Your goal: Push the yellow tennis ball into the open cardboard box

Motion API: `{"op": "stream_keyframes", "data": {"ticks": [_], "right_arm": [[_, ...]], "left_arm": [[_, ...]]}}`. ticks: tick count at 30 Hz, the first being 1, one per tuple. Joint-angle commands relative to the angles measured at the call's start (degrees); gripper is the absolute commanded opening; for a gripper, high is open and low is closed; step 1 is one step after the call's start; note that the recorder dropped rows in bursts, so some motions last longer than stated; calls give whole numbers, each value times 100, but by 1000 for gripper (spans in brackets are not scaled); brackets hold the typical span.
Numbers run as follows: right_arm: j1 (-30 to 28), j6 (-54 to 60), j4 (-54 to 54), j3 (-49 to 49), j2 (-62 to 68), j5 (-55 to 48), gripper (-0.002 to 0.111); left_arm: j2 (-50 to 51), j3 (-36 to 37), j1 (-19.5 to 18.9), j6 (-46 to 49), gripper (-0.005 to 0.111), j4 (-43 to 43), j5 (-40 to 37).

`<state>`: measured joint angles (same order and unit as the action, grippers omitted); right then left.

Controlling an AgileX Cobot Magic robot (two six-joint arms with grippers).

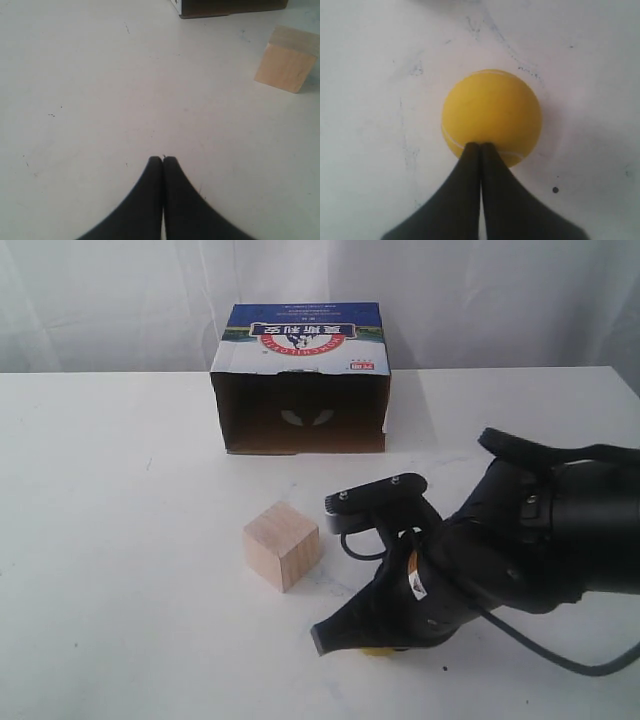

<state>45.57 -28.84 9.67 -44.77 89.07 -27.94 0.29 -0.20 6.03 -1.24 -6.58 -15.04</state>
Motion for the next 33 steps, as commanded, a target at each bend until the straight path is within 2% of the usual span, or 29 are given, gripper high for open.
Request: {"op": "stream_keyframes", "data": {"ticks": [1,14,17,20,22,24,27,33], "right_arm": [[-286,-99,140,27,67,34,0],[-916,-108,315,-42,67,634,0],[-1165,-86,634,-355,67,595,0],[-1143,-58,802,-768,-106,325,0],[-1130,-20,486,-796,-244,-80,0],[-1130,491,-98,-618,-268,-573,0],[-1130,1220,-827,-298,-279,-372,0],[-1130,1219,-841,-183,-161,78,0]], "left_arm": [[-29,20,44,-23,0,-80,3],[-29,20,44,-23,0,-91,3],[-29,20,44,-23,0,-91,3],[-29,20,44,-23,0,-116,3],[-29,20,44,-23,0,-116,3],[-29,20,44,-23,0,-116,3],[-29,20,44,-23,0,-116,3],[-29,20,44,-23,0,-116,3]]}}
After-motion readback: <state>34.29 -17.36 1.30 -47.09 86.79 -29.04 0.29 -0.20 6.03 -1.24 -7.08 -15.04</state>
